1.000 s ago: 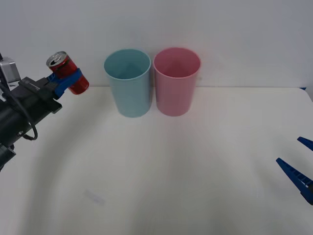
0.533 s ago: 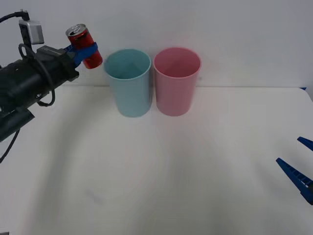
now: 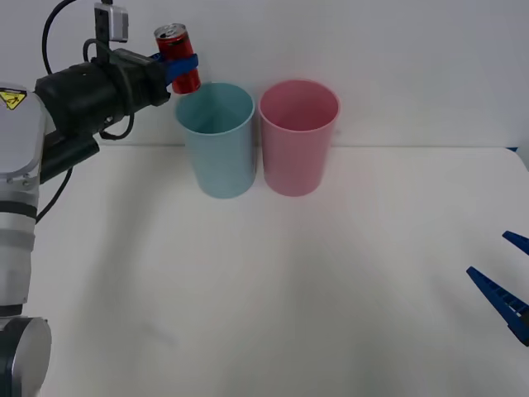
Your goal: Grasp the object on the table and drop it into the matching bin: aluminum can to the light blue bin, PET bottle to the pink bin.
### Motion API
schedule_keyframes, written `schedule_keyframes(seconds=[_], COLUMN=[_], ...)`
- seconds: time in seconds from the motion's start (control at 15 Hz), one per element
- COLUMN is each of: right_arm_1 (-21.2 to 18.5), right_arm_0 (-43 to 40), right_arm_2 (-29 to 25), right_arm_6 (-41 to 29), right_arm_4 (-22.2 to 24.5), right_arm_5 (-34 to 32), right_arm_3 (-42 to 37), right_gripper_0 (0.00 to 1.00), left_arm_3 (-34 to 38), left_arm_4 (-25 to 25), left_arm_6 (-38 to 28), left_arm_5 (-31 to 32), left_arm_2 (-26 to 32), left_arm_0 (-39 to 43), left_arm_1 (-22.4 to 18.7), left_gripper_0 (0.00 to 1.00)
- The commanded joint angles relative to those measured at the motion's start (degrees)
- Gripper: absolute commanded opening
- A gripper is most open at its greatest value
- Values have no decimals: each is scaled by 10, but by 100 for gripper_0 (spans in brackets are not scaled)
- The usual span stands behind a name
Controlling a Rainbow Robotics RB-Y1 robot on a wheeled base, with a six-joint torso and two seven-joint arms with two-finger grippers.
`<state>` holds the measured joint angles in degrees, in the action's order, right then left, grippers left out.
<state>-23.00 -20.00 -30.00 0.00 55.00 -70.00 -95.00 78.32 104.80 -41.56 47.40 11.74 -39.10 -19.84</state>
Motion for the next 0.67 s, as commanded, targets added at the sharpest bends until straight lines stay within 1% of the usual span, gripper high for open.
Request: schedule_keyframes(seconds=[0.07,0.2,0.27,0.53,0.6,0.67], right_arm_1=[0,0,0,0,0,0], right_arm_0=[0,0,0,0,0,0], right_arm_2=[0,0,0,0,0,0], right_arm_6=[0,0,0,0,0,0], right_arm_4=[0,0,0,0,0,0], right_arm_5=[0,0,0,0,0,0], right_arm_3=[0,0,0,0,0,0], right_gripper_0=[100,100,100,100,100,100], left_arm_3=[-68,-103,-109,-110,-110,-110], left_arm_4=[1,1,1,1,1,1], left_arm_6=[10,18,23,33,34,36], left_arm_5=[-27,-35,-39,-42,-42,-42], left_arm_2=[-28,-40,-42,-44,-44,-44], left_arm_0=[-49,-72,-77,-77,-76,-77], left_arm_1=[1,4,11,24,24,24], left_gripper_0=[4,5,5,6,10,22])
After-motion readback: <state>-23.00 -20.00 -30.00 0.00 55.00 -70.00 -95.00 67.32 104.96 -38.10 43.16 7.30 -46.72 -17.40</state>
